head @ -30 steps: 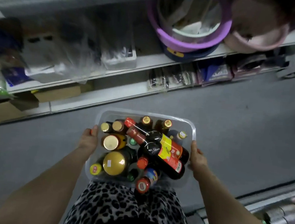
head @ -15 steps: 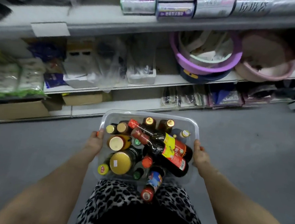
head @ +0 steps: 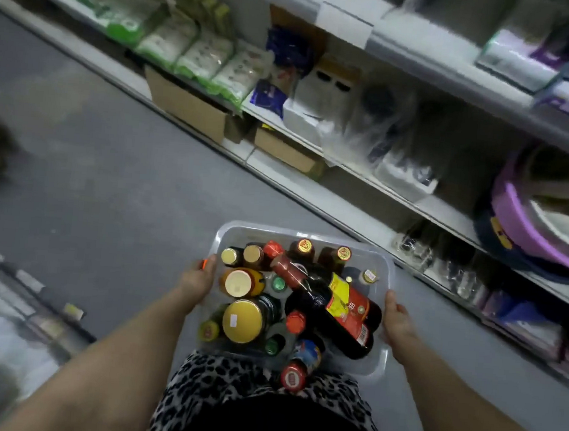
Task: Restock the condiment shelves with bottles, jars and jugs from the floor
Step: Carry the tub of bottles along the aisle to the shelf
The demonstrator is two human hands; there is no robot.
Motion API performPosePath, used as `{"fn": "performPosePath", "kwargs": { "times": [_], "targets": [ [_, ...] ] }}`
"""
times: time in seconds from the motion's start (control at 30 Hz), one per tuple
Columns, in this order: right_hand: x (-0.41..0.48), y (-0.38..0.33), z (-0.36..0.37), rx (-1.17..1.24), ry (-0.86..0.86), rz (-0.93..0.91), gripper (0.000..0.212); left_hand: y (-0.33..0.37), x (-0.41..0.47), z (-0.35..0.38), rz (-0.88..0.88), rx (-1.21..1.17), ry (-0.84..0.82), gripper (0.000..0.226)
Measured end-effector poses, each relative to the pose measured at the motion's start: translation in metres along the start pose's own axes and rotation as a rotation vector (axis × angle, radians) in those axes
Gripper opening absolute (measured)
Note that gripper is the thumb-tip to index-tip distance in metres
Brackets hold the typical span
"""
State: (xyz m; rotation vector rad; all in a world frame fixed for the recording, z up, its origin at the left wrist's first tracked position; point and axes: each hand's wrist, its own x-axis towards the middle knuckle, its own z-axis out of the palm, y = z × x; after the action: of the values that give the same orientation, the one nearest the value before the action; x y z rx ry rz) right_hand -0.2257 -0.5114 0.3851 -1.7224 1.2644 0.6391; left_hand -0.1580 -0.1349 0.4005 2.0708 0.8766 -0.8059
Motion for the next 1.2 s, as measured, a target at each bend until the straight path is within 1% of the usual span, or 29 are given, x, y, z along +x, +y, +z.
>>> {"fn": "performPosePath", "kwargs": {
  "times": [0.13,0.2,0.27,0.43,0.57,0.67,0.83,0.93,1.0,1.1,1.2],
  "targets": [
    [0.000,-0.050,0.042,-0.136,-0.075,-0.084,0.071,-0.044,0.009,-0.030,-0.092,-0.158,0.032,0.057],
    [-0.003,-0.073,0.064,-0.195,-0.099,-0.118,0.071,-0.060,0.018,-0.048,-0.135,-0.183,0.031,0.059],
    [-0.007,-0.092,0.087,-0.229,-0.123,-0.129,0.071,-0.068,0.032,-0.069,-0.152,-0.218,0.016,0.060],
    [-0.024,-0.165,0.152,-0.286,-0.129,-0.220,0.077,-0.072,0.075,-0.136,-0.130,-0.395,0.048,0.058],
    [-0.043,-0.230,0.210,-0.372,-0.119,-0.294,0.080,-0.090,0.103,-0.189,-0.189,-0.502,0.011,0.062],
    [-0.060,-0.274,0.254,-0.424,-0.143,-0.319,0.079,-0.100,0.123,-0.226,-0.232,-0.565,0.029,0.062],
    [-0.085,-0.339,0.330,-0.515,-0.206,-0.374,0.078,-0.117,0.156,-0.285,-0.299,-0.650,0.095,0.059],
    [-0.096,-0.390,0.386,-0.580,-0.283,-0.410,0.079,-0.124,0.175,-0.321,-0.365,-0.736,0.162,0.057],
    [-0.105,-0.424,0.421,-0.620,-0.295,-0.446,0.078,-0.125,0.186,-0.342,-0.396,-0.766,0.206,0.054],
    [-0.118,-0.483,0.489,-0.665,-0.362,-0.500,0.072,-0.127,0.212,-0.380,-0.442,-0.842,0.284,0.055],
    [-0.130,-0.550,0.565,-0.730,-0.467,-0.532,0.077,-0.121,0.245,-0.432,-0.494,-0.908,0.369,0.056]
  ]
}}
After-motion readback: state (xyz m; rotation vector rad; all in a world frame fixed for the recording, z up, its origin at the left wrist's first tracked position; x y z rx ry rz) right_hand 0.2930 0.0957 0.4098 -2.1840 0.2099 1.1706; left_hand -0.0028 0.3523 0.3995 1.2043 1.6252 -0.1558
